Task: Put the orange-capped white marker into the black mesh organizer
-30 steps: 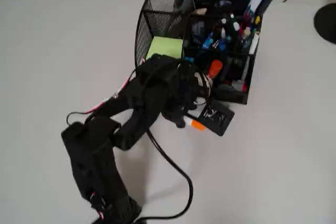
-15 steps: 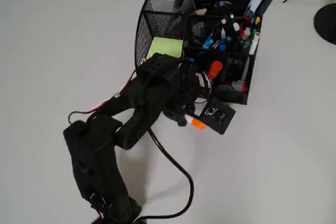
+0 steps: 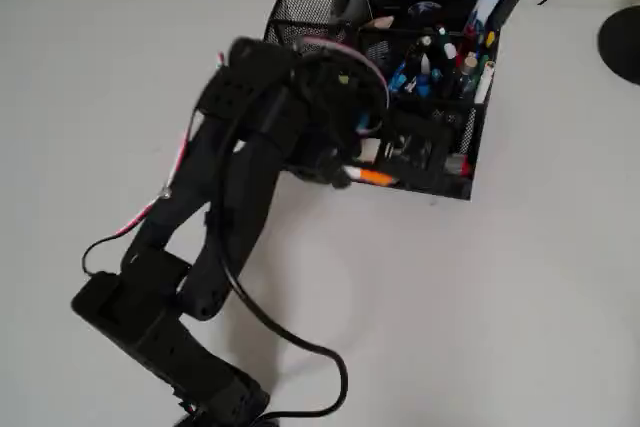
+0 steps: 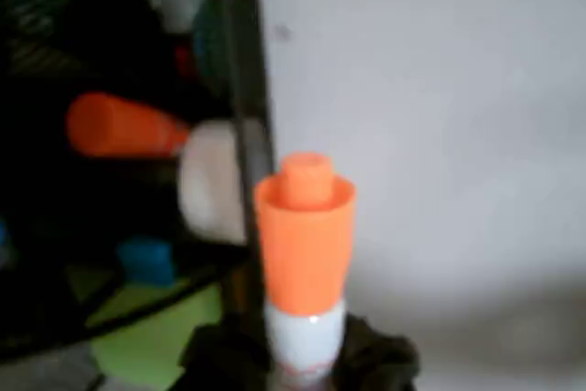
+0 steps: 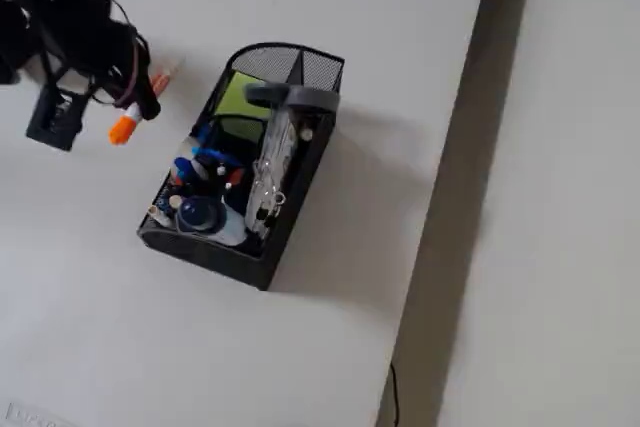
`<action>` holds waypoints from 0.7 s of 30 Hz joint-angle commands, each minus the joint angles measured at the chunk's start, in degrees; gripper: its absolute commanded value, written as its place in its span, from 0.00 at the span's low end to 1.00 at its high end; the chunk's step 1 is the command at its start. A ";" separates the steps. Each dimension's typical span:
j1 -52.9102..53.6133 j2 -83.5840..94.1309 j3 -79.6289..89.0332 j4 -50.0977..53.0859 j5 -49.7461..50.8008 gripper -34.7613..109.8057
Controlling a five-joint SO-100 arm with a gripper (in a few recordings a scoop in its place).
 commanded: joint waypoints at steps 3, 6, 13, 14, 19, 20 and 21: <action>4.39 3.96 -20.39 2.46 -14.50 0.24; 5.45 1.76 -26.63 0.35 -19.42 0.24; 3.87 2.02 -26.89 -13.27 -29.27 0.24; 3.25 1.67 -26.89 -14.68 -30.06 0.24; 1.76 -1.85 -26.89 -20.57 -32.87 0.24; 1.76 -2.90 -26.89 -21.62 -33.22 0.24; 1.76 -3.96 -26.89 -22.76 -33.49 0.24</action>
